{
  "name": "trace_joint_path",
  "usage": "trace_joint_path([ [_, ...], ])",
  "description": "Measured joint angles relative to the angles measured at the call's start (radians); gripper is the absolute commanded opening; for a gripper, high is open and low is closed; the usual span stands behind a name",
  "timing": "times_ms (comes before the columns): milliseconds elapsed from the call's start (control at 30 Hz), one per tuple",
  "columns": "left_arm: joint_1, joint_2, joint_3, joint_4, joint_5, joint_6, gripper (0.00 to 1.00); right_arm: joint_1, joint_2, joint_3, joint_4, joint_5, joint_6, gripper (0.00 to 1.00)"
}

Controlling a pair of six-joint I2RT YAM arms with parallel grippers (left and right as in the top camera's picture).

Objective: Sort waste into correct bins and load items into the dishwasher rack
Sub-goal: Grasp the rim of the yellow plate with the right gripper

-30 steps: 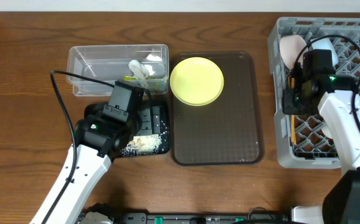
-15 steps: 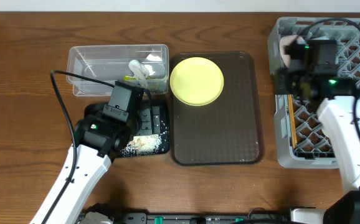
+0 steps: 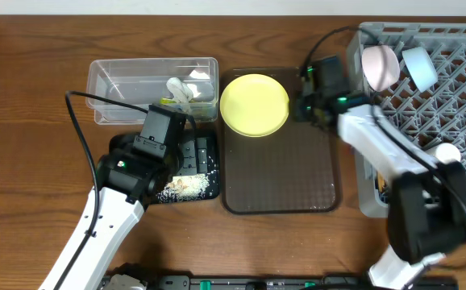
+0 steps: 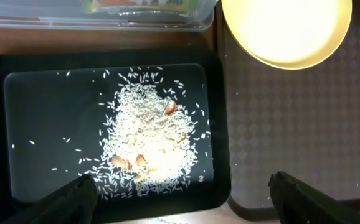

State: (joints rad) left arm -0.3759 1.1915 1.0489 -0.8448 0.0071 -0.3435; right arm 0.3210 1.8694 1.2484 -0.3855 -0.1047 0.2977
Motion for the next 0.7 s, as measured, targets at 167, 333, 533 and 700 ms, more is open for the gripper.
trace_joint_path([
  [167, 0.000, 0.000, 0.000, -0.001, 0.000, 0.000, 0.91, 0.044, 0.120, 0.000, 0.062, 0.016, 0.098, 0.20],
  [333, 0.000, 0.000, 0.000, -0.005, 0.000, 0.000, 0.91, 0.053, 0.148, 0.003, 0.039, 0.068, 0.186, 0.01],
  [533, 0.000, 0.000, 0.000, -0.005, 0.000, 0.000, 0.91, 0.051, 0.133, 0.020, -0.053, 0.124, 0.219, 0.01],
  [700, 0.000, 0.000, 0.000, -0.008, 0.000, 0.000, 0.91, 0.008, 0.079, 0.017, -0.149, 0.153, 0.181, 0.01],
])
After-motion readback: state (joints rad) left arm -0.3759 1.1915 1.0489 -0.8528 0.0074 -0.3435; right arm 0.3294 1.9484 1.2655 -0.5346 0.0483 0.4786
